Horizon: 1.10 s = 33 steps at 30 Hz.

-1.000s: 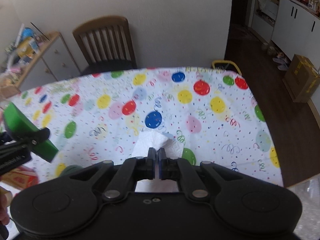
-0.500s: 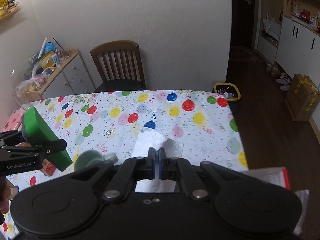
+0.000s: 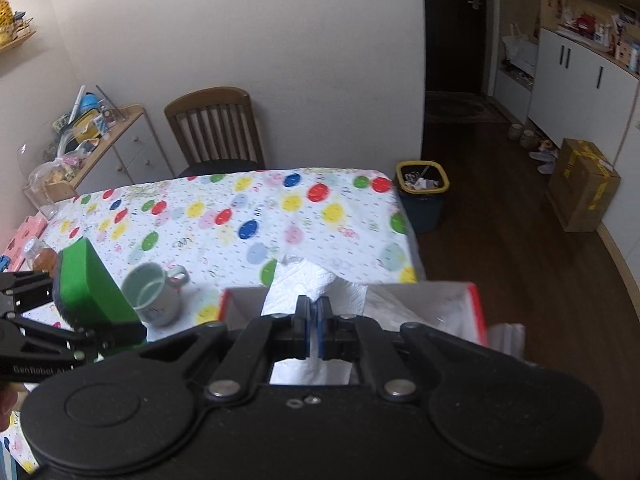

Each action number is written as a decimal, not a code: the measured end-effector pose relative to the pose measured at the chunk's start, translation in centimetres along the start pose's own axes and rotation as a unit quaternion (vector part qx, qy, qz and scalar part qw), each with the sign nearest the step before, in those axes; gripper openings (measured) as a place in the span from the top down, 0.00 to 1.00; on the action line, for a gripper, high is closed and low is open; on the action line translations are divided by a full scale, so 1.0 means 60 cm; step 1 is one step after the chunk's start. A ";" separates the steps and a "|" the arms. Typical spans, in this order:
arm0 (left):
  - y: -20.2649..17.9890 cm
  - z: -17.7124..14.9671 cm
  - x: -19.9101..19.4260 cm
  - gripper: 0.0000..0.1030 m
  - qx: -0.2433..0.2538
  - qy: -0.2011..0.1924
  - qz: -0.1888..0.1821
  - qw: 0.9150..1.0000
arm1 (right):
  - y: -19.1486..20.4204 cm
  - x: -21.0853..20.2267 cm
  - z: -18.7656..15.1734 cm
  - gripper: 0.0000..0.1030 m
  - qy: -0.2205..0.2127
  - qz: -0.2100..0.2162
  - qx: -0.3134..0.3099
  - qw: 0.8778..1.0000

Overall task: Organize soft objects
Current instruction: 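Carry the scouring sponge and white napkin over the white box with both tools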

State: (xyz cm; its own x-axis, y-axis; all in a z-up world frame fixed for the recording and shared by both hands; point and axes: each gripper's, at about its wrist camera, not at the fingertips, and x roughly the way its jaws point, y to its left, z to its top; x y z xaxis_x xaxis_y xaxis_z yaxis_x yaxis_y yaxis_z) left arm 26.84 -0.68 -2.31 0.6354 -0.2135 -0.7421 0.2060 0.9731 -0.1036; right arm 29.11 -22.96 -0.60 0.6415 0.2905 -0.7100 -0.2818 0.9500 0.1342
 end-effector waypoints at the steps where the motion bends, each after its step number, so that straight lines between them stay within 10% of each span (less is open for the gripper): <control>1: -0.013 -0.002 0.004 0.30 0.004 0.004 -0.001 1.000 | -0.010 -0.004 -0.005 0.98 0.000 -0.002 0.003 1.000; 16: -0.188 0.013 0.092 0.30 0.083 0.112 -0.026 0.990 | -0.121 -0.006 -0.066 0.98 0.015 -0.009 0.020 1.000; 33: -0.247 0.026 0.210 0.30 0.121 0.197 -0.001 0.973 | -0.155 0.050 -0.084 0.98 0.040 0.010 0.016 0.999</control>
State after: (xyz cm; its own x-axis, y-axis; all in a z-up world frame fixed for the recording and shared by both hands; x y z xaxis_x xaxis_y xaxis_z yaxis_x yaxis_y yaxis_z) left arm 32.95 -17.93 -9.06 0.3097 -0.1187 -0.9434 0.4066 0.9134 0.0185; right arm 30.04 -31.53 -7.45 0.5774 0.3003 -0.7593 -0.2703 0.9478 0.1693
